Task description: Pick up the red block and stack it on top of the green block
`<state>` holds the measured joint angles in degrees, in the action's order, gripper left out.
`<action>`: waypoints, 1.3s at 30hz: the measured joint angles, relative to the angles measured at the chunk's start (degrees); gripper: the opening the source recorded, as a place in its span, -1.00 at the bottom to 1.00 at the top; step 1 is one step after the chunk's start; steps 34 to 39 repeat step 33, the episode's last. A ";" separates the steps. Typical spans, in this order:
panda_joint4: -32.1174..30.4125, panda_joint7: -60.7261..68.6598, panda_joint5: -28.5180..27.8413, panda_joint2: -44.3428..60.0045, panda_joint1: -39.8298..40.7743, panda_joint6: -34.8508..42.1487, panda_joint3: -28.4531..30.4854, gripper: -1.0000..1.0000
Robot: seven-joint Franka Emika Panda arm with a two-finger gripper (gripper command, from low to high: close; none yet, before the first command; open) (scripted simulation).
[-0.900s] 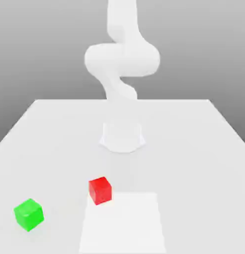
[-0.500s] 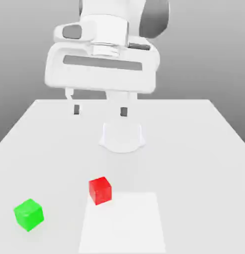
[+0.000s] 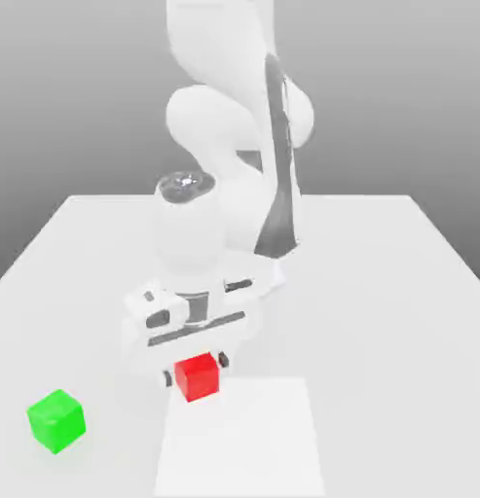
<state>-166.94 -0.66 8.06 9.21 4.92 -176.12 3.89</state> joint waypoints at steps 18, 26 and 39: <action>7.94 -5.28 -7.81 -11.50 4.57 19.54 6.66 -1.00; 22.22 -2.23 -4.42 -2.16 12.36 24.65 9.93 -1.00; 23.14 0.74 -0.36 5.31 13.98 18.31 7.67 1.00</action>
